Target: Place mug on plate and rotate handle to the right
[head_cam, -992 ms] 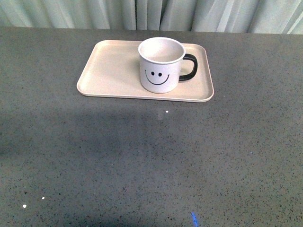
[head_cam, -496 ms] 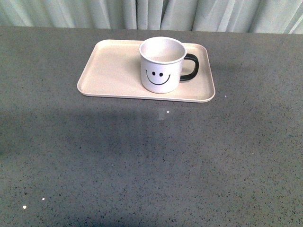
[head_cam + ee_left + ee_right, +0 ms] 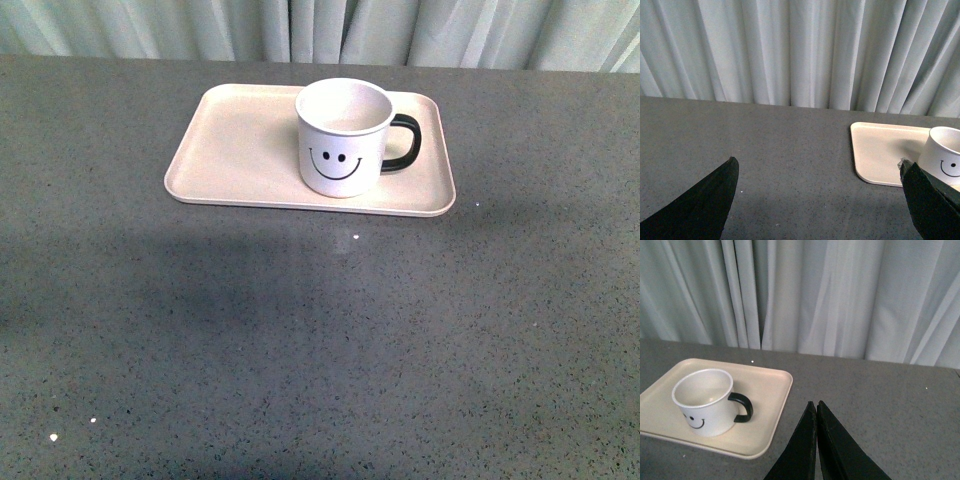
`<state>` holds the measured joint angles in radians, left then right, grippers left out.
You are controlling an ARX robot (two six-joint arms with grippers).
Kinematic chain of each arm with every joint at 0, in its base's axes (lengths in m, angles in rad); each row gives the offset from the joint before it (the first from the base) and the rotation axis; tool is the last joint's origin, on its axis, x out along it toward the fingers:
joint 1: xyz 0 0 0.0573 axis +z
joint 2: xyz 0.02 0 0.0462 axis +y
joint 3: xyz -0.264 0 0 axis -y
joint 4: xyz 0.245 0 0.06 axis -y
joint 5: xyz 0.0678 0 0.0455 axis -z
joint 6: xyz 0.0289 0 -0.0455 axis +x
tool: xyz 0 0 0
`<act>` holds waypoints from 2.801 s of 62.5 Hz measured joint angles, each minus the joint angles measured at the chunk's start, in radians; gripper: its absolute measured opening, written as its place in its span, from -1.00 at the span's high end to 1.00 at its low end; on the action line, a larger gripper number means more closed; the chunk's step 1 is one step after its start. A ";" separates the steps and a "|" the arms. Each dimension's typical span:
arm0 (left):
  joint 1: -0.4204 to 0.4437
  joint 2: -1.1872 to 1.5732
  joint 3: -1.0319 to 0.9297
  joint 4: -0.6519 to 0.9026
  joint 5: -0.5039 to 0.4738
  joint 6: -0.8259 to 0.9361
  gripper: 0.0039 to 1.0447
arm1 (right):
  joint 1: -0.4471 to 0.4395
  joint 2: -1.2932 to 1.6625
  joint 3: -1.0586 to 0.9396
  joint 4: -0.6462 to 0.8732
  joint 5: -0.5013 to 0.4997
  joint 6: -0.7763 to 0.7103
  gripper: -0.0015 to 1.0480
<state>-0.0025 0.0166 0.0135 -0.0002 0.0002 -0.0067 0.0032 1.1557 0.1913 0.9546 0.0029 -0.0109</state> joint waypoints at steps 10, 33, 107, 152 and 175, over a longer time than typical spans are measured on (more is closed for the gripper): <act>0.000 0.000 0.000 0.000 0.000 0.000 -0.83 | -0.002 -0.108 -0.062 -0.051 0.000 0.000 0.97; 0.000 0.000 0.000 0.000 0.000 0.000 -0.83 | -0.002 -0.322 -0.163 -0.163 -0.003 0.000 0.97; 0.000 0.000 0.000 0.000 0.000 0.000 -0.83 | -0.002 -0.957 -0.172 -0.755 -0.003 0.000 0.97; 0.000 0.000 0.000 0.000 0.000 0.000 -0.83 | -0.002 -1.150 -0.172 -0.952 -0.002 0.000 0.07; 0.000 0.000 0.000 0.000 0.000 0.000 -0.83 | -0.002 -1.150 -0.172 -0.952 -0.002 0.000 -0.82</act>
<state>-0.0025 0.0162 0.0135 -0.0002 0.0002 -0.0067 0.0013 0.0055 0.0189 0.0025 0.0006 -0.0105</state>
